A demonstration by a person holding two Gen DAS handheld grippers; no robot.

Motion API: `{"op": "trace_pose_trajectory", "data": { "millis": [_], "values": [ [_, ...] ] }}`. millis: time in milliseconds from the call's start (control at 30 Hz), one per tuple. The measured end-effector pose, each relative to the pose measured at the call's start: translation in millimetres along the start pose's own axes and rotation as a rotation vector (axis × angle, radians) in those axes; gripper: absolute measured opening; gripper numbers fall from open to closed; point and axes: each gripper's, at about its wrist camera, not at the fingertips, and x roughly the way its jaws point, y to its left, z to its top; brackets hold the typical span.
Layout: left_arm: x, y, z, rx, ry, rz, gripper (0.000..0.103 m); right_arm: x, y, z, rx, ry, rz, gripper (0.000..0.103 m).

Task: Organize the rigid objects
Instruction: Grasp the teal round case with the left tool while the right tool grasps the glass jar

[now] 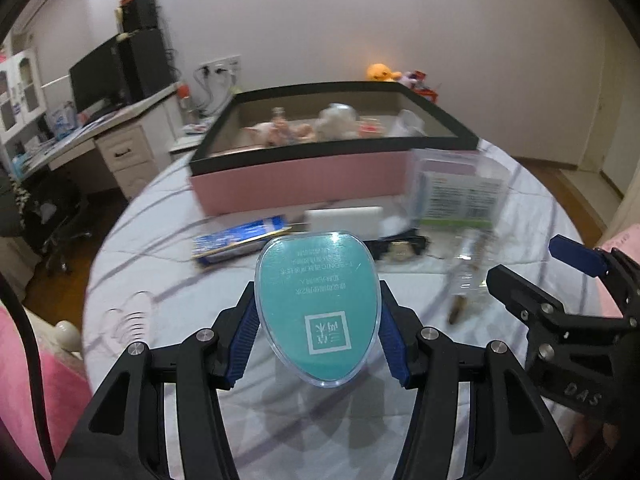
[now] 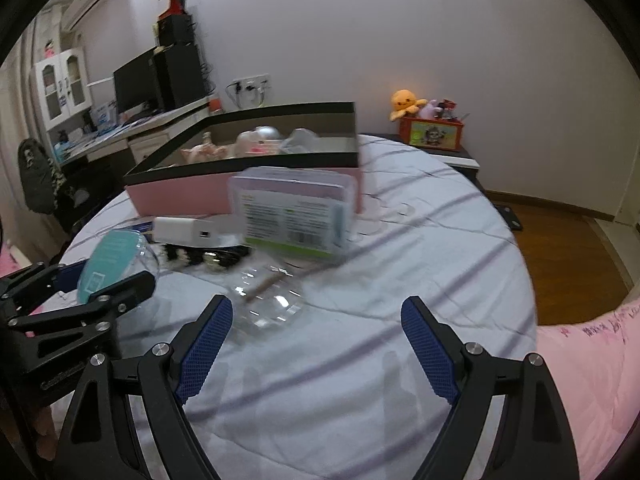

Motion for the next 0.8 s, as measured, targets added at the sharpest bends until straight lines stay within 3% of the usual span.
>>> {"op": "trace_pose_trajectory", "data": {
  "millis": [300, 367, 433, 467, 633, 800],
  "values": [
    [14, 20, 0, -0.048, 0.032, -0.011, 0.056, 52, 28, 15, -0.02, 0.161, -0.005, 0.088],
    [18, 18, 1, -0.048, 0.034, -0.024, 0.056, 49, 26, 15, -0.015, 0.144, 0.01, 0.087],
    [18, 15, 2, -0.047, 0.037, -0.035, 0.056, 51, 25, 14, -0.017, 0.161, 0.015, 0.068],
    [17, 14, 1, -0.045, 0.031, -0.042, 0.056, 50, 25, 13, -0.024, 0.157, 0.012, 0.064],
    [0, 15, 3, -0.042, -0.001, -0.052, 0.056, 39, 25, 10, -0.028, 0.123, 0.059, 0.063],
    [-33, 21, 8, -0.063, -0.079, -0.089, 0.056, 1, 29, 10, -0.017, 0.008, 0.11, 0.063]
  ]
}}
